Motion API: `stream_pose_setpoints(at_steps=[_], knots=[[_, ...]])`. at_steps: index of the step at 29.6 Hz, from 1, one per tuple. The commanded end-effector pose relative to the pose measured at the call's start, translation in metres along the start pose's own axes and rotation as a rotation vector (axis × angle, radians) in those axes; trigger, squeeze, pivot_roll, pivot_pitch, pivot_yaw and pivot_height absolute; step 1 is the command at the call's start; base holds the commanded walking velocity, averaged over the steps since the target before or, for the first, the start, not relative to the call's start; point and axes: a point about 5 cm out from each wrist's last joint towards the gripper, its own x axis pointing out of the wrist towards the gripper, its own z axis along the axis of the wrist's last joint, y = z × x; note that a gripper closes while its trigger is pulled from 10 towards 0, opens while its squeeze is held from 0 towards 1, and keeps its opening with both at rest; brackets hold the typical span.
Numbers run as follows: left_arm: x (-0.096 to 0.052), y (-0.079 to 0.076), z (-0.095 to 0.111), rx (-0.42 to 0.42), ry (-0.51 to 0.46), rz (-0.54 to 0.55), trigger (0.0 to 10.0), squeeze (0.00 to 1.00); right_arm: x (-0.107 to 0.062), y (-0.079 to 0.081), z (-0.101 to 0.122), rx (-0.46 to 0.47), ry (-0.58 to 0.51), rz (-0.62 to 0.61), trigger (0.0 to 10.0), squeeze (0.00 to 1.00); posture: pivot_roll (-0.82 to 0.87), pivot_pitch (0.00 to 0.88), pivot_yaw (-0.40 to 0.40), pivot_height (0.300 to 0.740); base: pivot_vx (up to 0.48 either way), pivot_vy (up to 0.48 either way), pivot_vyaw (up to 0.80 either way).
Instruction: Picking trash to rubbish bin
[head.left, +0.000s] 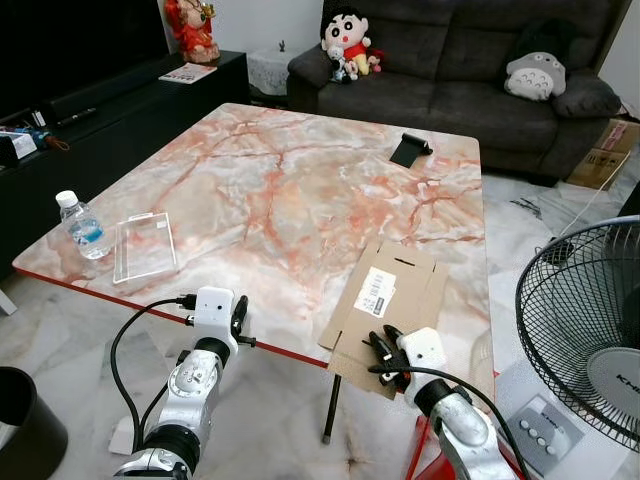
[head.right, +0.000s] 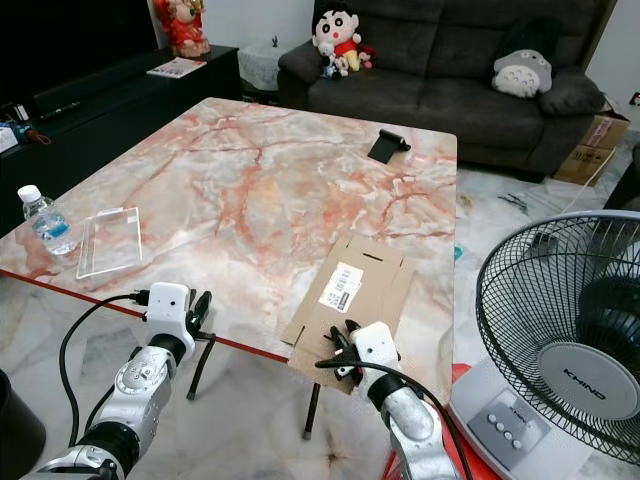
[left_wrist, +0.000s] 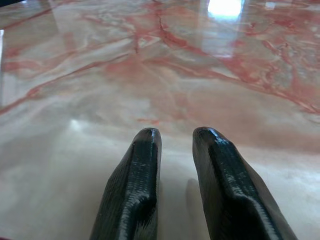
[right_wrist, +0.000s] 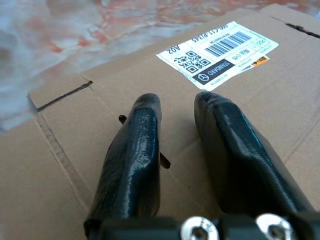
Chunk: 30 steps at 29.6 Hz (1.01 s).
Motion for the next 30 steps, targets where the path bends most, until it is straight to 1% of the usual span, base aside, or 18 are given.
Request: stream_pose_setpoints(at_steps=[1, 3, 4, 7, 8, 9, 10, 13, 15, 16, 18, 19, 21, 23, 24, 25, 28, 30], knots=[[0.0, -0.001, 0.0, -0.007, 0.004, -0.011, 10.0, 0.0, -0.008, -0.002, 0.001, 0.055, -0.021, 0.0, 10.0, 0.0, -0.01, 0.0, -0.029, 0.74, 0.0, 0.0, 0.0], [0.0, -0.001, 0.0, -0.008, 0.002, -0.012, 10.0, 0.0, -0.009, -0.004, 0.007, 0.072, -0.053, -0.008, 10.0, 0.0, -0.01, 0.0, -0.028, 0.74, 0.0, 0.0, 0.0], [0.0, -0.001, 0.0, -0.009, 0.001, -0.013, 10.0, 0.0, -0.008, -0.005, 0.014, 0.093, -0.085, -0.01, 10.0, 0.0, -0.01, 0.0, -0.025, 0.74, 0.0, 0.0, 0.0], [0.001, -0.001, 0.001, -0.009, -0.002, -0.017, 10.0, 0.0, -0.007, -0.005, 0.025, 0.119, -0.123, -0.004, 10.0, 0.0, -0.01, 0.0, -0.025, 0.74, 0.0, 0.0, 0.0], [0.001, -0.001, 0.001, -0.009, -0.002, -0.017, 10.0, 0.0, -0.007, -0.005, 0.025, 0.119, -0.123, -0.004, 10.0, 0.0, -0.01, 0.0, -0.025, 0.74, 0.0, 0.0, 0.0], [0.001, -0.002, 0.002, -0.009, -0.004, -0.019, 10.0, 0.0, -0.004, -0.004, 0.036, 0.147, -0.166, 0.009, 10.0, 0.0, -0.01, 0.0, -0.024, 0.74, 0.0, 0.0, 0.0], [0.001, -0.002, 0.002, -0.01, -0.006, -0.02, 10.0, 0.0, -0.002, -0.003, 0.042, 0.157, -0.187, 0.019, 10.0, 0.0, -0.01, 0.0, -0.024, 0.74, 0.0, 0.0, 0.0], [0.002, -0.002, 0.003, -0.01, -0.008, -0.022, 10.0, 0.0, 0.003, 0.0, 0.058, 0.182, -0.238, 0.042, 10.0, 0.0, -0.01, 0.0, -0.024, 0.74, 0.0, 0.0, 0.0], [0.003, -0.001, 0.004, -0.011, -0.011, -0.022, 10.0, 0.0, 0.012, 0.004, 0.076, 0.202, -0.278, 0.075, 10.0, 0.0, -0.01, 0.0, -0.023, 0.74, 0.0, 0.0, 0.0], [0.003, -0.001, 0.004, -0.011, -0.011, -0.022, 10.0, 0.0, 0.014, 0.005, 0.079, 0.2, -0.282, 0.078, 10.0, 0.0, -0.01, 0.0, -0.023, 0.74, 0.0, 0.0, 0.0], [0.003, -0.001, 0.004, -0.011, -0.011, -0.022, 10.0, 0.0, 0.019, 0.005, 0.081, 0.21, -0.28, 0.068, 10.0, 0.0, -0.01, 0.0, -0.023, 0.74, 0.0, 0.0, 0.0], [0.003, -0.002, 0.004, -0.012, -0.011, -0.022, 10.0, 0.0, 0.027, 0.005, 0.079, 0.218, -0.257, 0.043, 10.0, 0.0, 0.0, 0.0, -0.022, 0.74, 0.0, 0.0, 0.0], [0.003, -0.002, 0.005, -0.013, -0.012, -0.022, 10.0, 0.0, 0.036, 0.006, 0.077, 0.22, -0.234, 0.03, 10.0, 0.0, 0.0, 0.0, -0.022, 0.74, 0.0, 0.0, 0.0], [0.003, -0.002, 0.005, -0.013, -0.012, -0.021, 10.0, 0.0, 0.041, 0.008, 0.075, 0.233, -0.217, 0.021, 10.0, 0.0, 0.01, 0.0, -0.022, 0.74, 0.0, 0.0, 0.0], [0.004, -0.001, 0.005, -0.012, -0.013, -0.019, 10.0, 0.0, 0.047, 0.011, 0.072, 0.242, -0.185, 0.015, 10.0, 0.0, 0.01, 0.0, -0.023, 0.74, 0.0, 0.0, 0.0], [0.004, -0.001, 0.005, -0.012, -0.013, -0.019, 10.0, 0.0, 0.047, 0.011, 0.072, 0.242, -0.185, 0.015, 10.0, 0.0, 0.01, 0.0, -0.023, 0.74, 0.0, 0.0, 0.0], [0.004, 0.0, 0.006, -0.009, -0.014, -0.016, 10.0, 0.0, 0.055, 0.015, 0.063, 0.255, -0.125, -0.003, 10.0, 0.0, 0.02, 0.0, -0.022, 0.74, 0.0, 0.0, 0.0], [0.003, 0.001, 0.006, -0.008, -0.013, -0.014, 10.0, 0.0, 0.059, 0.018, 0.059, 0.248, -0.098, -0.009, 10.0, 0.0, 0.02, 0.0, -0.023, 0.74, 0.0, 0.0, 0.0]])
